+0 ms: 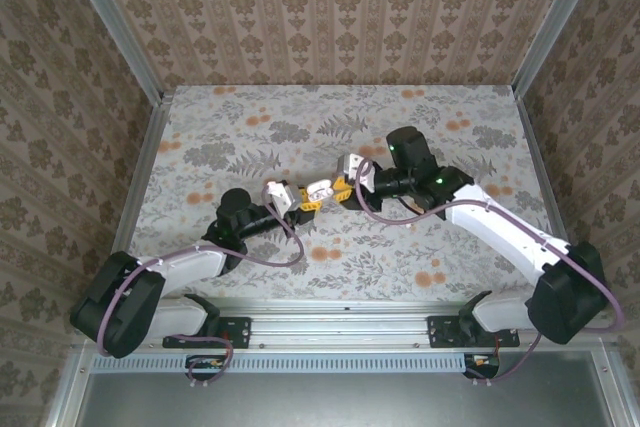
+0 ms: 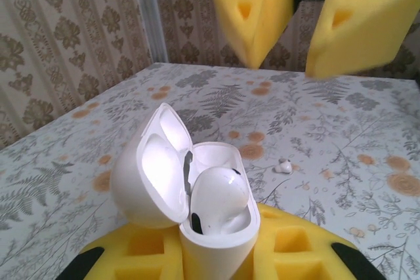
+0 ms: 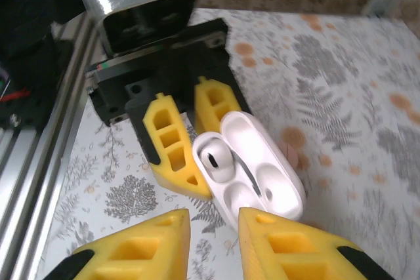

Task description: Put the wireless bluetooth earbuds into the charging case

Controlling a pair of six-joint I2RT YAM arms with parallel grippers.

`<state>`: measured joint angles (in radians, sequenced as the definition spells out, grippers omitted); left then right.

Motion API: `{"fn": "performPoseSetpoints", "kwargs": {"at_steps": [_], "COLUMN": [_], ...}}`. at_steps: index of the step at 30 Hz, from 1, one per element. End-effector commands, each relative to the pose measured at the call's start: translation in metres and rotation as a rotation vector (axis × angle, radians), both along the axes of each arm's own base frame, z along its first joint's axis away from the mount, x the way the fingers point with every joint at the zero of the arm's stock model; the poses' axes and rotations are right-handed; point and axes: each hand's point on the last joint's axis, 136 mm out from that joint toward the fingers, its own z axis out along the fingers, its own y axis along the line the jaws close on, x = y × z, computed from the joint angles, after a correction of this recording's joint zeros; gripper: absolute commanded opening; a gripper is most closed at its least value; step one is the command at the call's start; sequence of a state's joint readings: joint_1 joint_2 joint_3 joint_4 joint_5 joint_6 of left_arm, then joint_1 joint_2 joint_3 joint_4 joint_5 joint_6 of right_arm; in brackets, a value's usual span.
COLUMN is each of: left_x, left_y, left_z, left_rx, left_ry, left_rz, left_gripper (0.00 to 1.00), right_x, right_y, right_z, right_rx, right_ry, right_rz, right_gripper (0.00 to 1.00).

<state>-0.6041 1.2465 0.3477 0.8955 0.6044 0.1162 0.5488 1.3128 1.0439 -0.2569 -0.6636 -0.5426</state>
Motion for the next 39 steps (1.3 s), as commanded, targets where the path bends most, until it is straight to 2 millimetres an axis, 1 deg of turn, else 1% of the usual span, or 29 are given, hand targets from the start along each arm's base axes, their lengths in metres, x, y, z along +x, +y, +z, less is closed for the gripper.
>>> {"fn": "performPoseSetpoints", "kwargs": {"at_steps": [1, 5, 7, 9, 12, 13, 14, 17, 20, 23, 24, 26, 29, 33, 36, 38, 39], "left_x": [0.011, 0.016, 0.018, 0.02, 0.02, 0.019, 0.019, 0.02, 0.019, 0.017, 0.017, 0.017, 0.016, 0.014, 0.012, 0.012, 0.012], "left_y": [0.005, 0.003, 0.002, 0.001, -0.001, -0.001, -0.002, 0.0, 0.002, 0.003, 0.003, 0.003, 0.003, 0.003, 0.003, 0.003, 0.004], "left_z": [-0.009, -0.015, -0.018, -0.018, -0.019, -0.018, -0.018, -0.022, -0.025, -0.029, -0.029, -0.031, -0.034, -0.037, -0.039, -0.042, -0.044], "left_rx": [0.043, 0.088, 0.101, 0.104, 0.109, 0.106, 0.106, 0.118, 0.132, 0.139, 0.14, 0.143, 0.147, 0.157, 0.164, 0.174, 0.18], "left_ry": [0.011, 0.044, 0.063, 0.079, 0.099, 0.098, 0.092, 0.084, 0.079, 0.082, 0.082, 0.083, 0.09, 0.084, 0.071, 0.076, 0.078], "left_rz": [0.067, 0.074, 0.078, 0.075, 0.066, 0.062, 0.057, 0.068, 0.071, 0.071, 0.069, 0.069, 0.064, 0.055, 0.044, 0.046, 0.051], "left_gripper": [0.0, 0.0, 0.0, 0.0, 0.0, 0.0, 0.0, 0.0, 0.0, 0.0, 0.0, 0.0, 0.0, 0.0, 0.0, 0.0, 0.0], "right_x": [0.012, 0.02, 0.021, 0.018, 0.02, 0.022, 0.018, 0.007, -0.002, -0.01, -0.011, -0.008, -0.005, -0.002, 0.012, 0.016, 0.017], "right_y": [-0.02, -0.044, -0.059, -0.074, -0.096, -0.104, -0.111, -0.121, -0.134, -0.142, -0.144, -0.15, -0.162, -0.185, -0.188, -0.187, -0.188], "right_z": [-0.004, -0.021, -0.031, -0.042, -0.051, -0.052, -0.055, -0.061, -0.078, -0.099, -0.109, -0.123, -0.142, -0.165, -0.169, -0.174, -0.179], "right_rx": [0.017, -0.02, -0.061, -0.113, -0.198, -0.227, -0.252, -0.317, -0.437, -0.531, -0.567, -0.63, -0.741, -0.928, -0.972, -0.999, -1.019], "right_ry": [0.174, 0.292, 0.315, 0.318, 0.231, 0.203, 0.213, 0.174, 0.136, 0.19, 0.217, 0.211, 0.151, 0.085, 0.014, -0.018, -0.029], "right_rz": [-0.245, -0.432, -0.485, -0.497, -0.451, -0.43, -0.401, -0.262, -0.136, -0.025, 0.009, 0.053, 0.137, 0.285, 0.329, 0.378, 0.407], "right_gripper": [0.29, 0.3, 0.3, 0.3, 0.31, 0.32, 0.32, 0.33, 0.33, 0.32, 0.32, 0.32, 0.32, 0.32, 0.32, 0.32, 0.32]}}
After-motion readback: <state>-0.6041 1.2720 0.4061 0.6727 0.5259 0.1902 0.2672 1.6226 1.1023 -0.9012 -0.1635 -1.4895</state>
